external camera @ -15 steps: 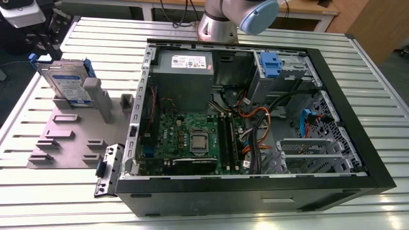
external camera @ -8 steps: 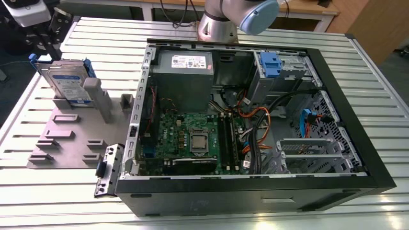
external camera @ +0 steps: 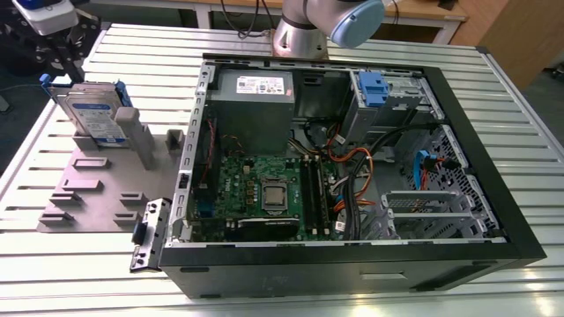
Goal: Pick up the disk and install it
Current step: 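Pick up the disk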
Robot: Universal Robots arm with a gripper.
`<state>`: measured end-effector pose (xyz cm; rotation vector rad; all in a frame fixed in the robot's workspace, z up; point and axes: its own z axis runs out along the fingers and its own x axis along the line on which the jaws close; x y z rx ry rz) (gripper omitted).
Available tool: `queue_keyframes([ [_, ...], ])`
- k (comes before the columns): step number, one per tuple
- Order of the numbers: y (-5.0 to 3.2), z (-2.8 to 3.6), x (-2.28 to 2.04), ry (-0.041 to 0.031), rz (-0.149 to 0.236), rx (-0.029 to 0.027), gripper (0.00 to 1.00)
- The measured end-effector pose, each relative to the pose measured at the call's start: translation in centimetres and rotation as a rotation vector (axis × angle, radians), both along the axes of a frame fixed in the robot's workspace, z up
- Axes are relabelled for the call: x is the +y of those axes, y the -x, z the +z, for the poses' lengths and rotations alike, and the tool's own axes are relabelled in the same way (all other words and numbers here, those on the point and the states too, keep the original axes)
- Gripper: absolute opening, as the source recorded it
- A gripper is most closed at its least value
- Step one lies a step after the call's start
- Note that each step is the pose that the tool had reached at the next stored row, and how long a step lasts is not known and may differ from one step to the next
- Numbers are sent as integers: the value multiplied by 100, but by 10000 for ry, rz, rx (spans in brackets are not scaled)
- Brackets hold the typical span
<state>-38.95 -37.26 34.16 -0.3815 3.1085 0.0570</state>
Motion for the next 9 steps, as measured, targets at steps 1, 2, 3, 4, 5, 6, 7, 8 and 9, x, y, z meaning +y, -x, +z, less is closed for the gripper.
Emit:
queue_keyframes([
  [1, 0, 0, 0, -3, 117, 0, 11],
  [2, 0, 0, 0, -5, 229, 0, 11],
  [3, 0, 0, 0, -8, 343, 0, 11],
  [4, 0, 0, 0, -10, 451, 1, 11],
  [5, 0, 0, 0, -12, 555, 0, 11],
  [6, 0, 0, 0, -15, 652, 0, 11],
  [7, 0, 0, 0, -18, 748, 0, 11],
  [8, 0, 0, 0, -22, 848, 0, 11],
  [9, 0, 0, 0, -25, 937, 0, 11],
])
